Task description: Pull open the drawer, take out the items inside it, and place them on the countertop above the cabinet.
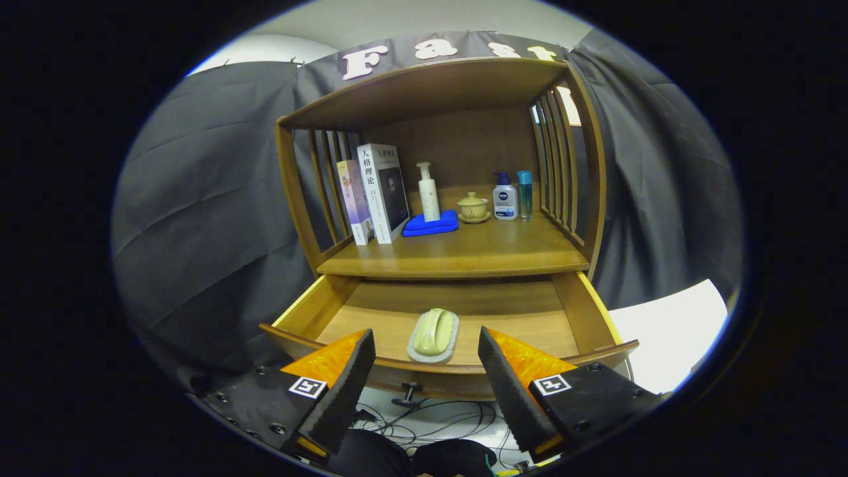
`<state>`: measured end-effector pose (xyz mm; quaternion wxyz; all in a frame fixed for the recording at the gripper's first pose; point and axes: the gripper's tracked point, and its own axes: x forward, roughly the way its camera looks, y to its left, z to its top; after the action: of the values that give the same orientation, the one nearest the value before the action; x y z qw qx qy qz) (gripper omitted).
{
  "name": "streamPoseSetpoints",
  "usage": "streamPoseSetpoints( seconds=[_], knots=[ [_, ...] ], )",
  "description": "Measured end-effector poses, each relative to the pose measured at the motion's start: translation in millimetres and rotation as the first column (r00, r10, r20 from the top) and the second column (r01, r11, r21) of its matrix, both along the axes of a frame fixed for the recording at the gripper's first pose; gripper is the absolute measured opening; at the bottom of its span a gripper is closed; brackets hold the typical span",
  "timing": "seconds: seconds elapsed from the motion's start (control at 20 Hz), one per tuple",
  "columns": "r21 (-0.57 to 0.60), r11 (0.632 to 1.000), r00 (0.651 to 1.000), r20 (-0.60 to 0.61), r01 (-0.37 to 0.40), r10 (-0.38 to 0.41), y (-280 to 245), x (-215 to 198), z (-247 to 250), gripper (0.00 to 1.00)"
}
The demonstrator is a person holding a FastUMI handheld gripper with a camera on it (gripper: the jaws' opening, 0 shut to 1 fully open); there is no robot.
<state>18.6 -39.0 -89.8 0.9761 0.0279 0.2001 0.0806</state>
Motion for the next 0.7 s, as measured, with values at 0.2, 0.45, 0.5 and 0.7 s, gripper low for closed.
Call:
streamPoseSetpoints(
  seconds=[0.2,0.45,0.5,0.7],
  knots=[
    [-0.181,0.983,0.997,0.064,-0.023,0.035,13.3,28.6,30.9,0.97],
    [-0.146,0.982,0.992,-0.057,-0.119,0.111,44.0,74.6,20.3,0.99],
    [-0.169,0.976,0.987,-0.103,-0.136,0.12,42.8,82.5,12.5,0.99],
    [-0.159,0.962,0.944,-0.282,-0.221,0.171,54.4,108.4,-19.1,0.99]
  ],
)
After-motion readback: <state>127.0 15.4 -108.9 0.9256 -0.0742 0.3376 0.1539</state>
